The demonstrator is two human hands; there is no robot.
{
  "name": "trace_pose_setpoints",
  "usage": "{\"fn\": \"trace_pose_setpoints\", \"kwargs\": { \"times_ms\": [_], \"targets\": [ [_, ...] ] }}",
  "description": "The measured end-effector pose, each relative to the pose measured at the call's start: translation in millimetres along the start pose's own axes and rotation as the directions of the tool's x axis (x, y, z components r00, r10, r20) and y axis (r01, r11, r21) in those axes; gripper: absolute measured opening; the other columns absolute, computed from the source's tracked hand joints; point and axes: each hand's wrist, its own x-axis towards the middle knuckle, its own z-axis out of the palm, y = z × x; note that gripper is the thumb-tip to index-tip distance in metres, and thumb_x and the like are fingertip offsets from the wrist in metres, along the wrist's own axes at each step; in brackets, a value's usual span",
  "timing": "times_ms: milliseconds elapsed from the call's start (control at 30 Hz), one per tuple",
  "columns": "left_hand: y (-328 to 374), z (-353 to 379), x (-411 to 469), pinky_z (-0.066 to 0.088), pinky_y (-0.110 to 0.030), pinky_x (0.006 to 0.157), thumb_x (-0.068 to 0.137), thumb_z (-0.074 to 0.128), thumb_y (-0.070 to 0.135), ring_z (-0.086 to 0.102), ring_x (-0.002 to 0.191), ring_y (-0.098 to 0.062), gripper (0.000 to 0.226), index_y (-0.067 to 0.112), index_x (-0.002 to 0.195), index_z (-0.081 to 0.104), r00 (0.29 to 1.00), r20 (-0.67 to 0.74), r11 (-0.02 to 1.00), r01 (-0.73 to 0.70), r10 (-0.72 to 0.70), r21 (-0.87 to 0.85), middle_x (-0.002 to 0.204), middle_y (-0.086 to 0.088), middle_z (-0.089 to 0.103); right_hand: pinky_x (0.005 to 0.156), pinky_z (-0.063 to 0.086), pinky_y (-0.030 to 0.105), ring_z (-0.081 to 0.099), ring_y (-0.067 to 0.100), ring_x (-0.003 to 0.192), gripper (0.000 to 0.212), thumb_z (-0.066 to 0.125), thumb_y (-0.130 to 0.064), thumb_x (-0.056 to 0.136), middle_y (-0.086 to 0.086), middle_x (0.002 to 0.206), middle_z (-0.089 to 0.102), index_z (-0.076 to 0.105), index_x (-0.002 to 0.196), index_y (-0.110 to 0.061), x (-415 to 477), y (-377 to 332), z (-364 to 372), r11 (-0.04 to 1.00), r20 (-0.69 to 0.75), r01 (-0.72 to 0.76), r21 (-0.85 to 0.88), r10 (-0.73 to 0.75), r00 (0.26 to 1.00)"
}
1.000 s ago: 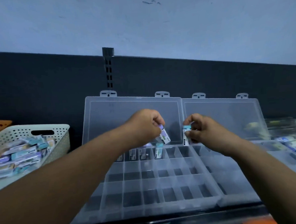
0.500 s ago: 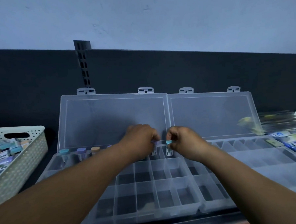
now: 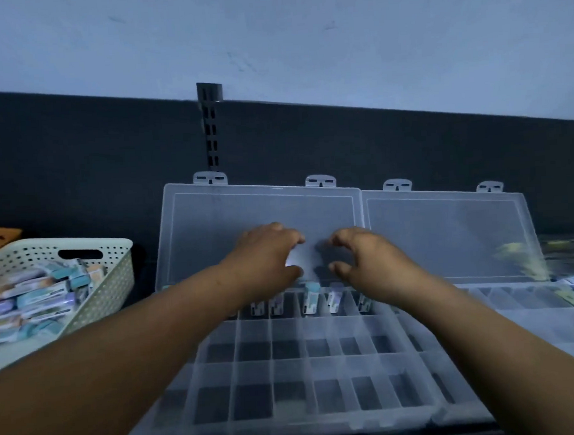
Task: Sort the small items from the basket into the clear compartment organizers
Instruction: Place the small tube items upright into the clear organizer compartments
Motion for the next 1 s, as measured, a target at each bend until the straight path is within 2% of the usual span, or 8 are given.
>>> {"fn": "trace_pose_setpoints", "kwargs": {
  "times_ms": [67, 200, 333, 467, 667, 800, 933, 1000],
  "targets": [
    [-23, -21, -16, 0.035, -0.036, 0.105, 0.085, 0.063, 0.038, 0.044, 0.124, -0.021, 0.057, 0.026, 0.137, 0.045, 0.998, -0.054, 0.999, 0.046, -0.046, 0.004, 0.136, -0.001, 0.047, 0.101, 0.036, 0.025, 0.047, 0.019, 0.123, 0.043, 0.062, -0.029, 0.090, 0.001, 0.133, 0.054, 0.053, 0.131, -0.022, 10, -27, 6, 0.995, -0.003, 0.083, -0.059, -0.083, 0.997],
    [-75, -56, -54, 0.028, -0.032, 0.110, 0.087, 0.061, 0.042, 0.034, 0.135, -0.020, 0.065, 0.023, 0.144, 0.036, 0.986, -0.134, 0.990, 0.116, -0.103, 0.086, 0.149, 0.000, 0.037, 0.113, 0.023, 0.027, 0.031, 0.022, 0.138, 0.061, 0.058, -0.037, 0.092, 0.002, 0.151, 0.036, 0.036, 0.146, -0.021, 31, -82, 25, 0.965, 0.035, 0.226, -0.136, -0.223, 0.974],
    [-130, -80, -97, 0.024, -0.034, 0.114, 0.087, 0.058, 0.050, 0.027, 0.141, -0.018, 0.071, 0.024, 0.147, 0.031, 0.967, -0.166, 0.963, 0.220, -0.194, 0.157, 0.153, -0.001, 0.031, 0.117, 0.012, 0.029, 0.016, 0.020, 0.146, 0.070, 0.055, -0.043, 0.093, 0.001, 0.160, 0.019, 0.021, 0.152, -0.025, 49, -138, 44, 0.939, 0.100, 0.315, -0.135, -0.303, 0.948],
    [-177, -96, -142, 0.020, -0.037, 0.116, 0.087, 0.054, 0.056, 0.020, 0.144, -0.017, 0.076, 0.025, 0.150, 0.024, 0.935, -0.165, 0.918, 0.342, -0.313, 0.201, 0.157, 0.000, 0.023, 0.118, 0.012, 0.032, 0.012, 0.019, 0.147, 0.072, 0.053, -0.047, 0.093, 0.001, 0.160, 0.016, 0.017, 0.153, -0.025, 60, -189, 63, 0.908, 0.141, 0.408, -0.094, -0.394, 0.908],
    [-231, -107, -193, 0.027, -0.040, 0.114, 0.086, 0.054, 0.058, 0.028, 0.141, -0.018, 0.077, 0.024, 0.149, 0.027, 0.893, -0.146, 0.866, 0.448, -0.425, 0.223, 0.154, 0.001, 0.029, 0.118, 0.013, 0.032, 0.013, 0.020, 0.146, 0.074, 0.054, -0.048, 0.093, 0.001, 0.161, 0.014, 0.017, 0.153, -0.024, 72, -253, 95, 0.874, 0.216, 0.479, -0.077, -0.455, 0.864],
    [-249, -108, -213, 0.033, -0.043, 0.110, 0.085, 0.053, 0.058, 0.038, 0.131, -0.018, 0.068, 0.032, 0.145, 0.033, 0.869, -0.117, 0.851, 0.494, -0.480, 0.180, 0.146, 0.004, 0.040, 0.115, 0.026, 0.036, 0.023, 0.023, 0.143, 0.073, 0.059, -0.046, 0.090, 0.000, 0.157, 0.025, 0.024, 0.151, -0.025, 81, -282, 117, 0.874, 0.297, 0.483, -0.041, -0.451, 0.842],
    [-264, -99, -226, 0.021, -0.038, 0.114, 0.087, 0.055, 0.054, 0.026, 0.140, -0.017, 0.074, 0.031, 0.149, 0.022, 0.855, -0.039, 0.848, 0.518, -0.517, 0.115, 0.154, 0.004, 0.027, 0.104, 0.040, 0.036, 0.042, 0.024, 0.128, 0.066, 0.064, -0.041, 0.088, 0.004, 0.143, 0.039, 0.037, 0.145, -0.023, 93, -310, 140, 0.875, 0.397, 0.481, -0.062, -0.420, 0.816],
    [-267, -93, -227, 0.020, -0.036, 0.114, 0.088, 0.056, 0.053, 0.020, 0.143, -0.018, 0.078, 0.026, 0.151, 0.019, 0.855, -0.011, 0.850, 0.518, -0.519, 0.091, 0.158, 0.003, 0.019, 0.091, 0.046, 0.036, 0.051, 0.025, 0.113, 0.049, 0.064, -0.036, 0.088, 0.005, 0.129, 0.047, 0.049, 0.133, -0.021, 99, -319, 149, 0.866, 0.440, 0.483, -0.131, -0.386, 0.811]
  ]
}}
